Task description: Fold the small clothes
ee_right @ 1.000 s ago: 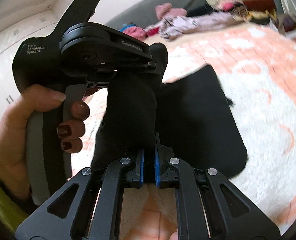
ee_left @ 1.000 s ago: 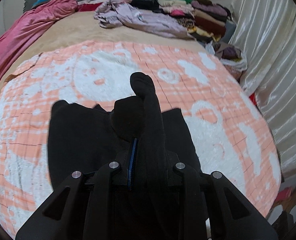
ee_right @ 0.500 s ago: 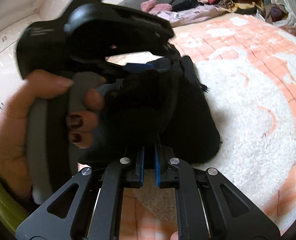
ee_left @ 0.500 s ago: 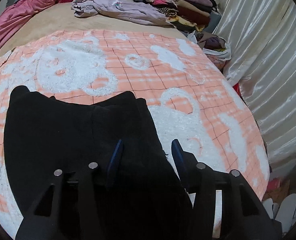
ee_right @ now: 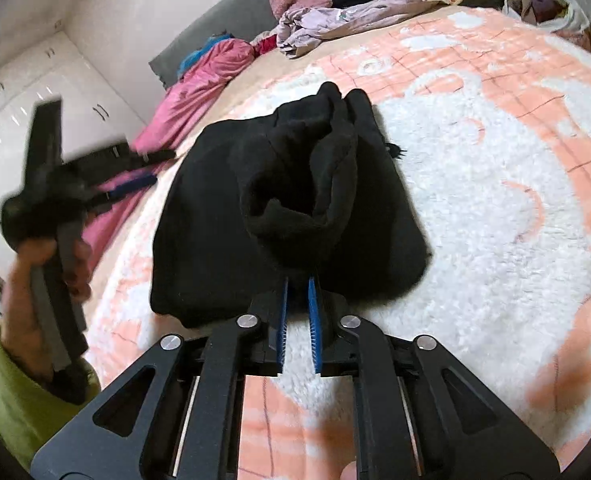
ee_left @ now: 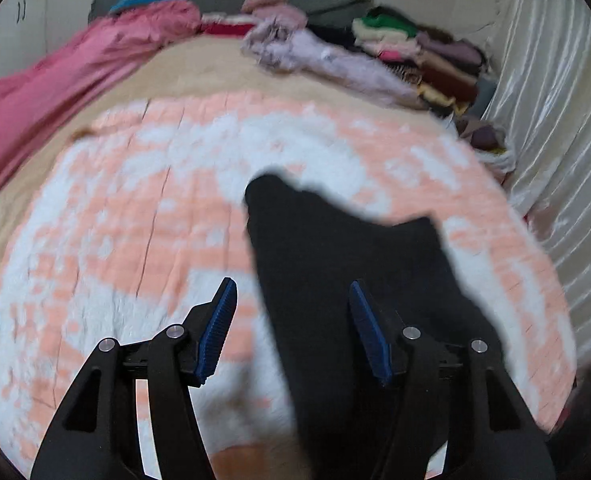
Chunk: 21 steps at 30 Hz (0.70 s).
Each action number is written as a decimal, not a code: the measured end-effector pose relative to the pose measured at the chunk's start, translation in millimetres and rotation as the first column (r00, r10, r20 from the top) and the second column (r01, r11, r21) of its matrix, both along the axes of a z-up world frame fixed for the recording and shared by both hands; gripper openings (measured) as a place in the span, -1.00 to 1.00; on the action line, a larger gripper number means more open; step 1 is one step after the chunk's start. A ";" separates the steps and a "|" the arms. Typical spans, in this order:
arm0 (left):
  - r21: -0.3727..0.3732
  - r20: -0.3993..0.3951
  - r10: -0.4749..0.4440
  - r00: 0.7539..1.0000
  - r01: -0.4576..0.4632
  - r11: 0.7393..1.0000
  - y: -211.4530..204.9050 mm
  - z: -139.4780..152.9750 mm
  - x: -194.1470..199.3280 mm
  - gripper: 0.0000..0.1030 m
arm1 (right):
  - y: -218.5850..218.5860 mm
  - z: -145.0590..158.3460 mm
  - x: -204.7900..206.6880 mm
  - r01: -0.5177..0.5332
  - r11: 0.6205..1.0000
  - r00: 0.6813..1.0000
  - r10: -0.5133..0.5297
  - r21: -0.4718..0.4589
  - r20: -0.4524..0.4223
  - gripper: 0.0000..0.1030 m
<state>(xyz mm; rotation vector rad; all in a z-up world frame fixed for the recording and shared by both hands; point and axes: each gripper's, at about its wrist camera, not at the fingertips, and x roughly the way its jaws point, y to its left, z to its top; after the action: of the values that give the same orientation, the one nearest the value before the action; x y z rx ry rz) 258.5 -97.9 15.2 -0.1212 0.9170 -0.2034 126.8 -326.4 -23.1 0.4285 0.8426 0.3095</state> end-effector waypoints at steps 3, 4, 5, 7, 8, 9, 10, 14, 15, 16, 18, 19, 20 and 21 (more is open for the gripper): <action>0.025 -0.014 -0.025 1.000 0.025 0.999 -5.4 -18.4 -4.7 0.12 | -9.6 11.3 -4.7 0.035 0.999 0.999 -0.033 -0.031 0.042 -0.72; 0.040 -0.001 -0.034 0.999 0.034 0.999 -8.8 -18.8 -6.1 0.11 | -14.0 18.5 -5.9 0.046 0.998 0.997 -0.043 -0.037 0.067 -0.71; 0.048 0.010 -0.037 0.999 0.036 0.998 -12.0 -18.4 -7.4 0.08 | -16.2 24.0 -5.7 0.054 0.998 0.995 -0.050 -0.042 0.084 -0.69; 0.057 0.021 -0.052 0.998 0.051 0.997 -21.4 -18.7 -9.6 0.05 | -15.9 40.4 0.6 0.032 0.998 0.992 -0.024 -0.060 0.127 -0.52; 0.061 0.025 -0.056 0.998 0.054 0.997 -20.7 -19.9 -10.4 0.00 | -15.6 43.6 6.4 0.026 0.998 0.990 -0.016 -0.064 0.141 -0.46; 0.070 0.033 -0.061 0.998 0.059 0.996 -23.8 -20.2 -11.9 -0.02 | -12.6 50.0 16.0 0.005 0.998 0.988 0.006 -0.067 0.154 -0.45; 0.078 0.039 -0.065 0.997 0.062 0.995 -24.7 -21.6 -12.3 -0.02 | -9.8 53.4 25.3 -0.020 0.998 0.987 0.030 -0.064 0.157 -0.44; 0.078 0.047 -0.061 0.997 0.057 0.995 -22.1 -25.0 -12.4 -0.02 | 4.1 54.7 76.3 -0.086 0.990 0.989 0.098 -0.111 0.109 -0.37; 0.075 0.047 -0.061 0.997 0.057 0.996 -21.6 -25.6 -13.5 -0.02 | 5.9 51.8 85.8 -0.090 0.989 0.991 0.100 -0.114 0.086 -0.36; 0.072 0.047 -0.062 0.997 0.059 0.996 -20.9 -25.8 -13.9 -0.02 | 6.0 46.0 97.7 -0.091 0.991 0.994 0.097 -0.100 0.054 -0.36; 0.067 0.048 -0.063 0.997 0.060 0.996 -20.6 -25.7 -14.7 -0.02 | 2.7 27.4 125.4 -0.082 0.996 0.997 0.081 -0.036 -0.018 -0.32; 0.067 0.050 -0.065 0.997 0.062 0.996 -20.5 -25.8 -15.0 -0.02 | 2.9 20.8 130.6 -0.079 0.997 0.996 0.077 -0.028 -0.043 -0.29; 0.067 0.051 -0.067 0.996 0.063 0.996 -20.6 -25.9 -15.2 -0.02 | 2.4 13.6 135.8 -0.077 0.997 0.995 0.075 -0.023 -0.063 -0.25; 0.066 0.054 -0.068 0.996 0.064 0.996 -20.5 -26.3 -15.6 -0.02 | 1.8 5.2 137.6 -0.073 0.997 0.995 0.073 -0.010 -0.075 -0.20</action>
<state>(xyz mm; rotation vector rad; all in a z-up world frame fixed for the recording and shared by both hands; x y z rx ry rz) 242.9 -118.4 -11.1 -0.0255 0.8717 -0.2370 264.4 -324.6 -17.9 0.4000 0.9338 0.3574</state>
